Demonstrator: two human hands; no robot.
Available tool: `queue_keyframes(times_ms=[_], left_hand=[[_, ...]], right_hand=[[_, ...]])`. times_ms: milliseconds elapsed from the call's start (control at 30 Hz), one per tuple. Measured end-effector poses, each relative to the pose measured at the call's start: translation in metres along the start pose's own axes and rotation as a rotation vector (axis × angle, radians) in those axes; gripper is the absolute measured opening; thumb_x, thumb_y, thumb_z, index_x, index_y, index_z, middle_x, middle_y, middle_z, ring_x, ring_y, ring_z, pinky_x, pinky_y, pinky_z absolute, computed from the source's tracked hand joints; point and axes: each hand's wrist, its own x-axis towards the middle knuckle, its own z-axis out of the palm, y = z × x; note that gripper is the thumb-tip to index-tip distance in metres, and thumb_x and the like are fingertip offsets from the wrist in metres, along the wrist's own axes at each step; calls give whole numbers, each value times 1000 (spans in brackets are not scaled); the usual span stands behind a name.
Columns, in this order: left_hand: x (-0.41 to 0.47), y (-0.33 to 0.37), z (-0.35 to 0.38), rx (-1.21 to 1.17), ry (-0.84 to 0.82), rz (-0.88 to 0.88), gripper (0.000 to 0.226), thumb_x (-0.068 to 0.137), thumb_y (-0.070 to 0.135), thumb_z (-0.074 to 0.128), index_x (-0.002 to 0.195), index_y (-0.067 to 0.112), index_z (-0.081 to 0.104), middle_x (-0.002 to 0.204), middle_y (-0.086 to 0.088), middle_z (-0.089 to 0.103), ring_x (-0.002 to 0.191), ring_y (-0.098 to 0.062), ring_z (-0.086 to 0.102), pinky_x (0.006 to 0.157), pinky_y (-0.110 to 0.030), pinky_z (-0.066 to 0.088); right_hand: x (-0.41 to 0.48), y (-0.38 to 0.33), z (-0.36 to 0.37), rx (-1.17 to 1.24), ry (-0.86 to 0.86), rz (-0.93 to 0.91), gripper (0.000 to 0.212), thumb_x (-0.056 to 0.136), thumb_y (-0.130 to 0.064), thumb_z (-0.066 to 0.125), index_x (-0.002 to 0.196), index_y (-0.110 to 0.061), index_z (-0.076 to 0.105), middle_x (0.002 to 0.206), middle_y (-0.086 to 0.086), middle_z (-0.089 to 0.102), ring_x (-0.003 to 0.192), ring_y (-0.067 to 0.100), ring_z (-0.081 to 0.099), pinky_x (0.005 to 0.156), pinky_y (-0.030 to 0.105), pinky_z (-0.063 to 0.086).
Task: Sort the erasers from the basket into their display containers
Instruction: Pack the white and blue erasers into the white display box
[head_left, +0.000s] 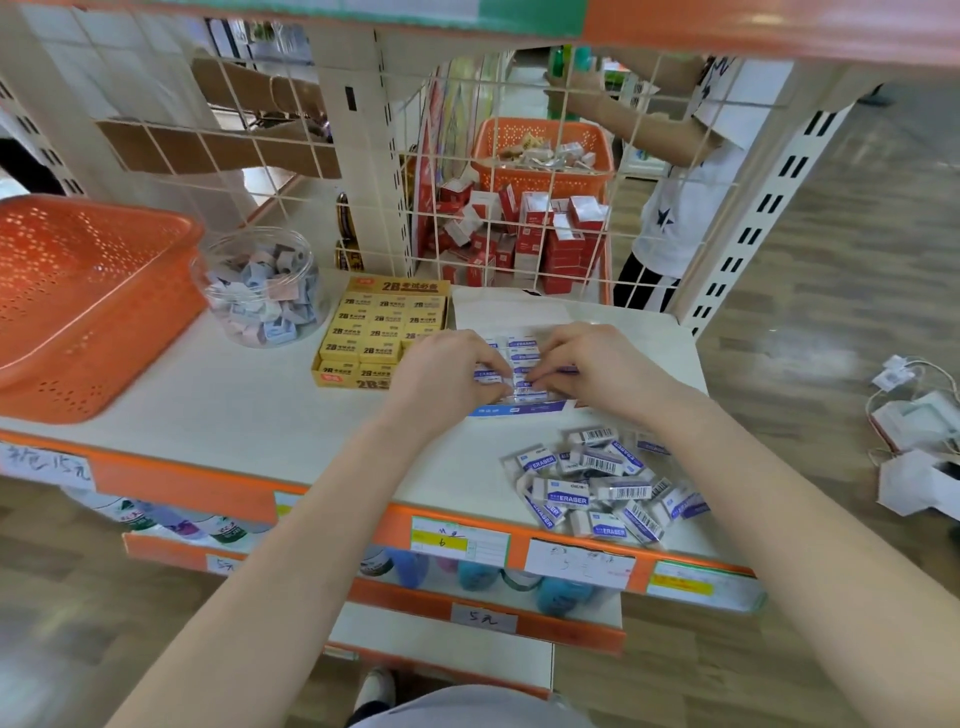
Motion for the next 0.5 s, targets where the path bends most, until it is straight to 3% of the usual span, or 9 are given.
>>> queue_keyframes(times_ms=[133,233,367,500], left_hand=[[1,-1,4,-21,12,-21,16,81,44,70,92,34,74,99,14,65,82,-3,45,70,-21,32],[2,-3,6,-39,2,-24,17,81,44,71,93,33,74,99,13,65,81,-4,46,71,-23,36],[3,-1,2,-67,-43,-62,16,79,43,72,92,33,74,99,12,65,85,-8,50,77,-28,44],[6,7,-6,-72,-98,-137,11,79,40,73,87,34,71,98,15,64,92,-10,55,80,-31,47]], right_hand=[[-9,16,-18,-39,3,145,26,82,-23,71,107,-17,72,113,0,64,104,15,54,81,14,27],[-11,20,-18,-60,-35,202,28,80,-28,73,106,-18,72,106,-2,64,98,15,54,81,20,31],[-7,20,-6,-38,70,212,14,79,-25,74,90,-17,70,89,0,62,87,18,52,74,27,36],[-5,20,1,-59,91,225,15,79,-28,73,86,-18,64,86,-3,58,82,14,45,70,28,35]])
